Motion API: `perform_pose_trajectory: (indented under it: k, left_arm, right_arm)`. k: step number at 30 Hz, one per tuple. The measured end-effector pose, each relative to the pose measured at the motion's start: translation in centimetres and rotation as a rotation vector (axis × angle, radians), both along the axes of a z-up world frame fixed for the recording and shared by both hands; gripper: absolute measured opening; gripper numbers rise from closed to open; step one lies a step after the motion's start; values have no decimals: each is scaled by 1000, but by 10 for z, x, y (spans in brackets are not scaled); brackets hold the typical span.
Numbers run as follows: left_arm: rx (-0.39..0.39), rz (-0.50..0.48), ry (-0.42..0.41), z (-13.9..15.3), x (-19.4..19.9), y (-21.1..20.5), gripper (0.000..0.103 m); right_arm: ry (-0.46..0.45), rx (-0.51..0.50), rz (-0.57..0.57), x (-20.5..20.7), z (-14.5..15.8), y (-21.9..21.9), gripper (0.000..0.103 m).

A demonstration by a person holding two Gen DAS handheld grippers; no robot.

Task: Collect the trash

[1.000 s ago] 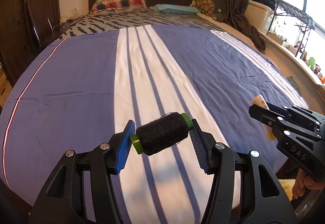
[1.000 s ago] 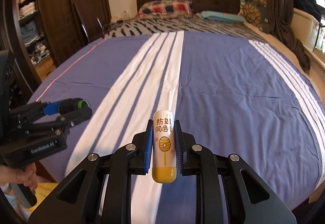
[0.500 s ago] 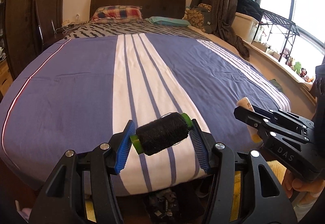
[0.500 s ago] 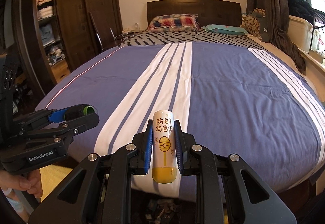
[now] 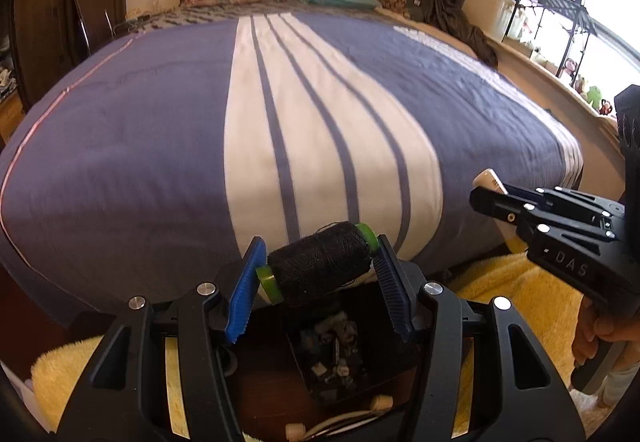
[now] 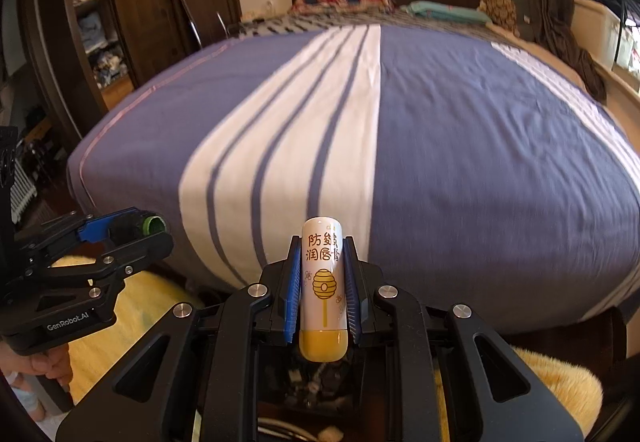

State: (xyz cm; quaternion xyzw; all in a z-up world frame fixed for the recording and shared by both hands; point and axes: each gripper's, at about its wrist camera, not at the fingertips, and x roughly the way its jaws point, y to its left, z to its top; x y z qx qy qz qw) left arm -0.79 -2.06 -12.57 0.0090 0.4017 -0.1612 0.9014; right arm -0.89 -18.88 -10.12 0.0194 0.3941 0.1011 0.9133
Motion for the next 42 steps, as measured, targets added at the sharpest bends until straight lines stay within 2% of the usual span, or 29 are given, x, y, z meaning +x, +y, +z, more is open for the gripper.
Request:
perform_pose_trajectory:
  k: [13,24,27,34,36,37,39,41,42]
  left_arm:
    - [55,-32,225,-99,0,-6,53]
    - [44,-102,413,-159,16,-22,53]
    - [35,-112,456,-170,21,-26,53]
    - [27,-132,498,-179,24,-29,53]
    - [30,-121,510,-182,25,-29,62]
    - [31,-116,509,-182,26,-27,64]
    - [32,-108,505,-180,27,-26,70]
    - [34,-98,491,-175,26,-24,76]
    - [37,-91,478,-170,26,-23,80]
  right_arm:
    - [179,-13,0,-4,-72,-3,21]
    - [386,67,27,6,-141,0,21]
    - [434,80,33,9,-156,3,21]
    - [480,70,30,26,-165,6,23]
    - [484,67,19,29,-166,5,25]
    - [484,67,14,29,-165,3,27]
    - [475,63,0,30,-161,1,38]
    - [457,59,-10,30,-155,-1,42]
    - [449,56,-14,31,-153,-3,47]
